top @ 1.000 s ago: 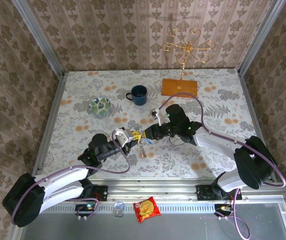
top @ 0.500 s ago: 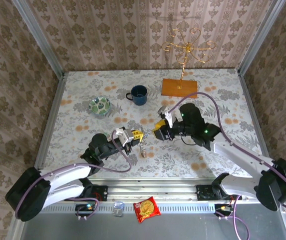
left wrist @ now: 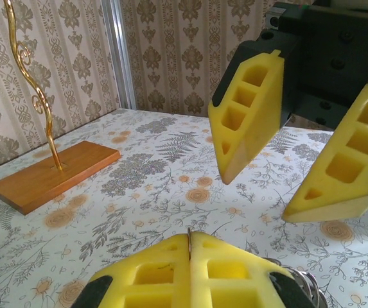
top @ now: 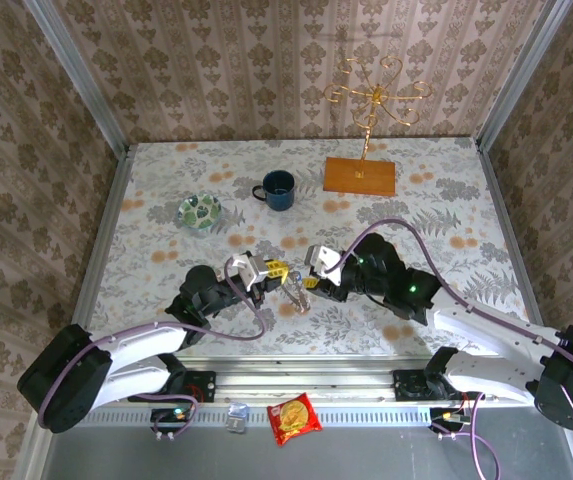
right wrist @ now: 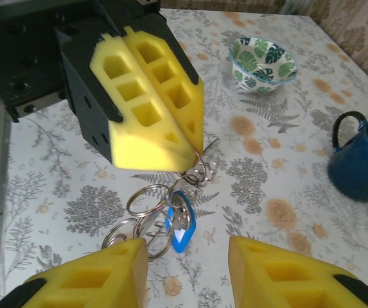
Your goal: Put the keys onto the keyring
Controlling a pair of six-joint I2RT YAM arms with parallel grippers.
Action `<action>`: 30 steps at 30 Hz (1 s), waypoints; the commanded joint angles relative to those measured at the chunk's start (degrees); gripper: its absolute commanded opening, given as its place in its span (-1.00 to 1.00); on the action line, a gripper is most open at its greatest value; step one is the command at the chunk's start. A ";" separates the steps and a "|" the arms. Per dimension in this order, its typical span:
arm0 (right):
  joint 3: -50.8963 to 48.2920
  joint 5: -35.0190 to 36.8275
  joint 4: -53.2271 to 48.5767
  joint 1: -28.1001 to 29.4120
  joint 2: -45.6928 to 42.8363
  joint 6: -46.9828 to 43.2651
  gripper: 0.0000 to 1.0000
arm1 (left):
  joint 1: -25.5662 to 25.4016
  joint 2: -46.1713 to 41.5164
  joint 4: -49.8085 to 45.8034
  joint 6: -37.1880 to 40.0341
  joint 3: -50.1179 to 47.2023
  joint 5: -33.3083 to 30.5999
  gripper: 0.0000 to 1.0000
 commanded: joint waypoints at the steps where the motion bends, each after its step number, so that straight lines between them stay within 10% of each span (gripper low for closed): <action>1: -0.22 3.78 4.92 1.06 0.96 -1.85 -0.23 | 0.26 -0.25 3.73 -1.88 1.04 0.60 -1.00; 30: 1.39 5.39 9.54 3.63 6.39 0.43 -0.42 | -0.90 0.71 4.36 -2.43 1.97 -1.04 -1.00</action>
